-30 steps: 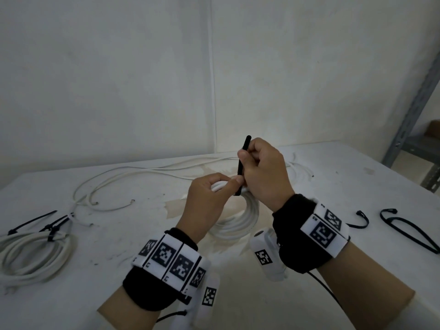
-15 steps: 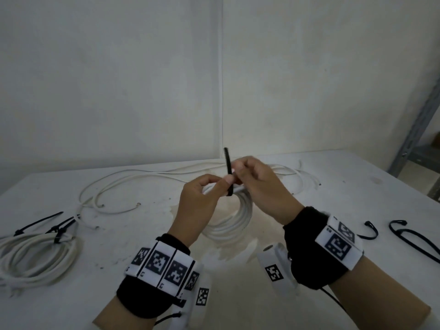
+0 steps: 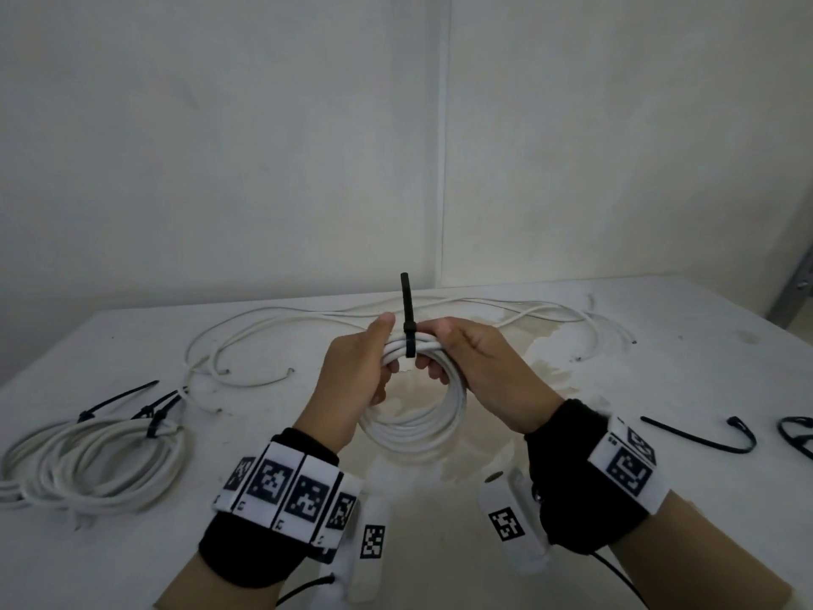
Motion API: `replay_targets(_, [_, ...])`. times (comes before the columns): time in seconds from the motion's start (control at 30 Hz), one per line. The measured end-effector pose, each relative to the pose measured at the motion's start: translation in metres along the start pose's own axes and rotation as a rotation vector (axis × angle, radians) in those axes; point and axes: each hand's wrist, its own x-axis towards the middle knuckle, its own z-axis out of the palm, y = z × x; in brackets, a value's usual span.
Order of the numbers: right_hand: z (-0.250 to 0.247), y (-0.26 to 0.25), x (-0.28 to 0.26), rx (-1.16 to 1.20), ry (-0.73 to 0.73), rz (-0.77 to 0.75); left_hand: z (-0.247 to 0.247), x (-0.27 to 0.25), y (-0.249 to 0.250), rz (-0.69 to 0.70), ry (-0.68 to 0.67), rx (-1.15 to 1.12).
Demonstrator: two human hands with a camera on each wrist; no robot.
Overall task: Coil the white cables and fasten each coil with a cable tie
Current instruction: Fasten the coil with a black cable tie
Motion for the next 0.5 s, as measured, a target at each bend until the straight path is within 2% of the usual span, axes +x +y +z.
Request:
replay_targets(0.13, [0.003, 0.001, 0.006, -0.028, -0.039, -0.023, 0.000, -0.002, -0.002, -0.076, 0.029, -0.165])
replay_targets(0.33, [0.004, 0.004, 0.015, -0.023, -0.017, -0.034, 0.000, 0.000, 0.003, -0.098, 0.033, -0.223])
replay_targets(0.5, [0.009, 0.010, 0.015, -0.009, 0.008, 0.064, -0.012, 0.002, -0.001, -0.114, -0.087, -0.198])
